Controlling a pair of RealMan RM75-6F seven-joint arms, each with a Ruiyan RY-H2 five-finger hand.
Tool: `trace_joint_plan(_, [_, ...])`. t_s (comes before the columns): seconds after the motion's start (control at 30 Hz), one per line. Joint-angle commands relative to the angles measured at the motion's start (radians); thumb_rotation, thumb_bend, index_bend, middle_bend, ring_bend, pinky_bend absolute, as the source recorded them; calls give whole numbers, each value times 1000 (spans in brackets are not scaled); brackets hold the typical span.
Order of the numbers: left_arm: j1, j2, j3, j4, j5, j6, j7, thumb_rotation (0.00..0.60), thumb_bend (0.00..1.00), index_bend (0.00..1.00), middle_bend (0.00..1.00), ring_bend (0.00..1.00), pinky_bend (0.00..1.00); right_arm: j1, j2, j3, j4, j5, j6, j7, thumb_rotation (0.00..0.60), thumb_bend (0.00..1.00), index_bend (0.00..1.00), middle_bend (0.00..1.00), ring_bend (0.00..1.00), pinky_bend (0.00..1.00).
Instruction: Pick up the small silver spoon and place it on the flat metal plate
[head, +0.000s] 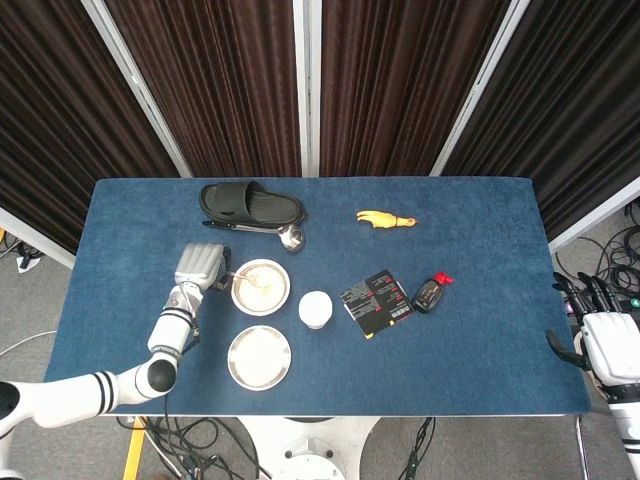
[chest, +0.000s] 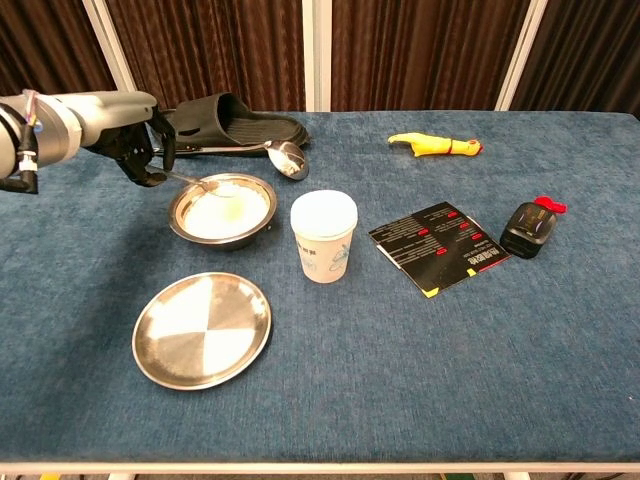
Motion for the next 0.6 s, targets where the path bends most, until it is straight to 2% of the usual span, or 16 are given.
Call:
trace_joint_plan(0.03, [-4,28,-3,-29,3,-14,-27,600,521,613,960,947,1000,1,-1,0,0,-1,0,0,600,261,29,212,0,37])
trace_joint_plan(0.4, [-61,90,-13,-151,-12,-20,-66,600,521,613,960,948,1000,10,17,19,-1,13,-1,-3,600,261,29,212,0,36])
trace_joint_plan(0.6, [-107,88,0,-221,-12,31,-34,600,521,613,960,948,1000,20,35,32,-8,19,-4,-10,600,262,29,211,0,37])
